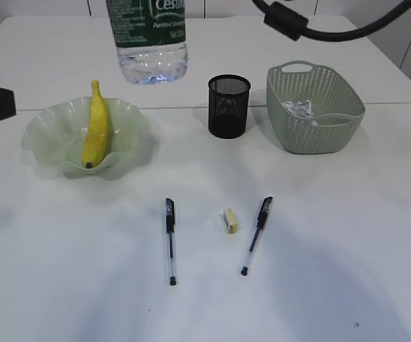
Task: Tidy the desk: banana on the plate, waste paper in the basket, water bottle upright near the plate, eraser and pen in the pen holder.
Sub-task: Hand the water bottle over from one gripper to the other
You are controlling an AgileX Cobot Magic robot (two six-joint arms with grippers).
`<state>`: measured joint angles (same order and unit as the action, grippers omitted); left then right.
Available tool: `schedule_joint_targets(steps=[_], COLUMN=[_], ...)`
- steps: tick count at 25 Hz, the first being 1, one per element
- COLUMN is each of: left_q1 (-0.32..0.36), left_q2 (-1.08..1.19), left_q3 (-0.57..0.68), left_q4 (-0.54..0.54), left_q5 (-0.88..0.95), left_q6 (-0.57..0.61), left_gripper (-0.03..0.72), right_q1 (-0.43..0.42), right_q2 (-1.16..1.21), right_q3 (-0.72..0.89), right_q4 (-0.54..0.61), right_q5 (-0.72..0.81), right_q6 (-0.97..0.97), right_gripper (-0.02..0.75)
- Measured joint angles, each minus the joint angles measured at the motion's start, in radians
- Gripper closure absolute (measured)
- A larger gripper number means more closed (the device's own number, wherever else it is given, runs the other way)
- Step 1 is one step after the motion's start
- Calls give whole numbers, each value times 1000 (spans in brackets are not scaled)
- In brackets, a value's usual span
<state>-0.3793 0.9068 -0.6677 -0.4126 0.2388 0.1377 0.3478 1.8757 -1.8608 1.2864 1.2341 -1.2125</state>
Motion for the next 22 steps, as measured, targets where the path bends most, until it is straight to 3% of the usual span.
schedule_joint_targets(steps=[7,22], left_q1=[-83,-91], left_q2=[62,174], left_q3=[0,0], left_q4=[-2,-5], left_q5=[-13,-103], left_q6=[0,0], left_gripper=[448,450], right_q1=[1,2], right_q2=[32,111], right_q3=[0,0], right_q4=[-2,-50], right_q5=[-8,-12], right_q6=[-27,-46], right_gripper=[351,351])
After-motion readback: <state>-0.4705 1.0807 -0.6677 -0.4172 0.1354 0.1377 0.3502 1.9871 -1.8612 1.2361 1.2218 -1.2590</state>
